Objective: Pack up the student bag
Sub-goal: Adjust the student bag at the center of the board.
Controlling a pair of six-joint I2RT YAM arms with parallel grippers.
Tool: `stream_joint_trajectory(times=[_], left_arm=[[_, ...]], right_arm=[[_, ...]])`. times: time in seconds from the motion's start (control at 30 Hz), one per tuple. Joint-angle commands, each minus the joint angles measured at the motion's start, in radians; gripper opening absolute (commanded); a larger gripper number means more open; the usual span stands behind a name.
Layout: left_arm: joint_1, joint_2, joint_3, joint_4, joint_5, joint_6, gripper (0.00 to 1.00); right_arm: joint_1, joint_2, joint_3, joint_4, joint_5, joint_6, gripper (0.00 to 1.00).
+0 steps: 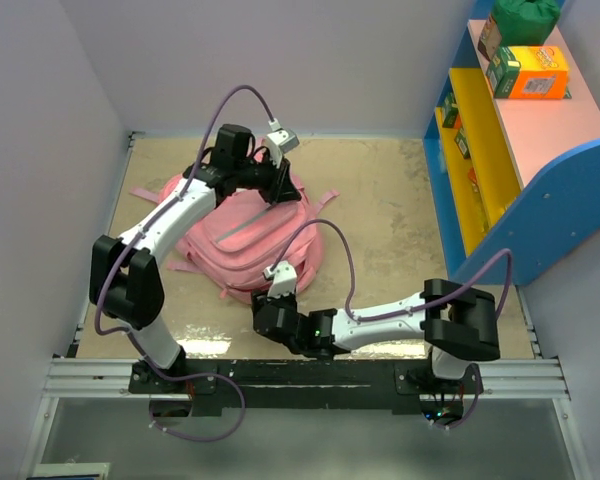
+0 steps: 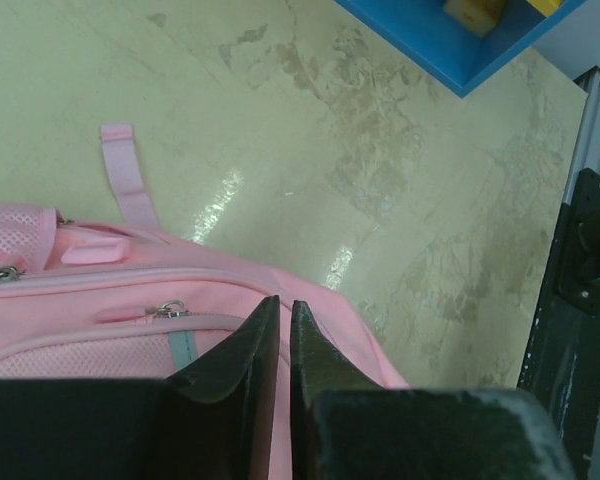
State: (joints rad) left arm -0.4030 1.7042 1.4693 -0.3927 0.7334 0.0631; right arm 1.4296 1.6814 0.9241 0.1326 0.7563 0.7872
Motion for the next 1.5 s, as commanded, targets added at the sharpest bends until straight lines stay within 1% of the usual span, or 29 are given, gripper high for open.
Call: stream_joint_trajectory(times=[0.0,0.03,0.1,0.13,0.17,0.2,0.27,0.3,0.33,0.37,0.43,0.47,0.53,0.57,0.6,0.67,0.73,0.77,0.8,0.83,0.87,0.93,1.0,1.07,1.3,1.47], left_arm=[[-0.008,0.011,0.020,0.074,0.067,-0.094,0.13],[-0.005,0.005,0.020,0.069,0.069,-0.092,0.14],[0.006,-0.017,0.023,0.058,0.083,-0.091,0.17],[0.029,-0.024,0.032,0.060,0.092,-0.097,0.19],[0.042,-0.041,0.040,0.055,0.107,-0.098,0.25],[0.061,-0.047,0.054,0.034,0.116,-0.097,0.28],[0.128,-0.069,0.095,0.003,0.145,-0.083,0.33],[0.156,-0.080,0.101,-0.012,0.153,-0.072,0.34],[0.212,-0.090,0.103,-0.018,0.158,-0.068,0.36],[0.240,-0.110,0.103,-0.029,0.162,-0.021,0.38],[0.308,-0.123,0.109,-0.098,0.158,0.036,0.41],[0.322,-0.135,0.109,-0.166,0.156,0.114,0.42],[0.336,-0.150,0.089,-0.227,0.121,0.205,0.43],[0.336,-0.178,0.066,-0.239,0.092,0.271,0.43],[0.336,-0.195,0.006,-0.235,0.081,0.288,0.43],[0.336,-0.219,-0.041,-0.245,0.084,0.343,0.44],[0.336,-0.221,-0.072,-0.270,0.119,0.378,0.44],[0.336,-0.216,-0.076,-0.306,0.139,0.421,0.43],[0.334,-0.216,-0.087,-0.317,0.158,0.437,0.43],[0.331,-0.218,-0.096,-0.327,0.193,0.452,0.43],[0.328,-0.222,-0.104,-0.333,0.205,0.483,0.44],[0.306,-0.230,-0.135,-0.333,0.215,0.514,0.44],[0.287,-0.241,-0.159,-0.334,0.218,0.553,0.45],[0.274,-0.247,-0.170,-0.333,0.218,0.576,0.46],[0.248,-0.229,-0.185,-0.267,0.190,0.534,0.46],[0.247,-0.209,-0.176,-0.246,0.172,0.517,0.46]], right_arm=[[-0.073,0.050,-0.004,-0.019,0.054,0.113,0.50],[-0.089,0.060,-0.010,-0.027,0.032,0.154,0.48],[-0.135,0.067,-0.039,-0.022,-0.023,0.178,0.47],[-0.149,0.069,-0.048,-0.025,-0.032,0.202,0.47],[-0.175,0.066,-0.057,-0.027,-0.038,0.214,0.47],[-0.191,0.063,-0.077,-0.036,-0.046,0.230,0.45],[-0.259,0.038,-0.108,-0.027,-0.070,0.270,0.42],[-0.280,0.028,-0.141,-0.004,-0.081,0.276,0.39],[-0.303,0.017,-0.154,0.008,-0.098,0.277,0.38],[-0.346,0.011,-0.160,0.007,-0.103,0.277,0.36],[-0.385,0.001,-0.153,-0.017,-0.098,0.273,0.32],[-0.415,-0.003,-0.143,-0.054,-0.094,0.271,0.30],[-0.432,-0.037,-0.131,-0.065,-0.063,0.244,0.28],[-0.432,-0.054,-0.128,-0.092,-0.048,0.244,0.28],[-0.432,-0.092,-0.130,-0.093,-0.040,0.241,0.28],[-0.425,-0.135,-0.128,-0.111,-0.008,0.207,0.30],[-0.405,-0.208,-0.154,-0.113,0.008,0.187,0.38],[-0.376,-0.233,-0.169,-0.081,0.006,0.166,0.42],[-0.354,-0.253,-0.204,-0.055,0.005,0.118,0.49],[-0.330,-0.282,-0.221,-0.024,0.003,0.092,0.52],[-0.277,-0.285,-0.241,0.029,0.009,0.064,0.54],[-0.235,-0.260,-0.231,0.051,0.011,-0.005,0.56],[-0.199,-0.181,-0.194,0.071,-0.012,-0.061,0.58],[-0.184,-0.102,-0.163,0.073,-0.017,-0.080,0.58],[-0.182,0.059,-0.016,0.142,-0.025,-0.212,0.55],[-0.182,0.121,0.039,0.206,-0.032,-0.258,0.52]])
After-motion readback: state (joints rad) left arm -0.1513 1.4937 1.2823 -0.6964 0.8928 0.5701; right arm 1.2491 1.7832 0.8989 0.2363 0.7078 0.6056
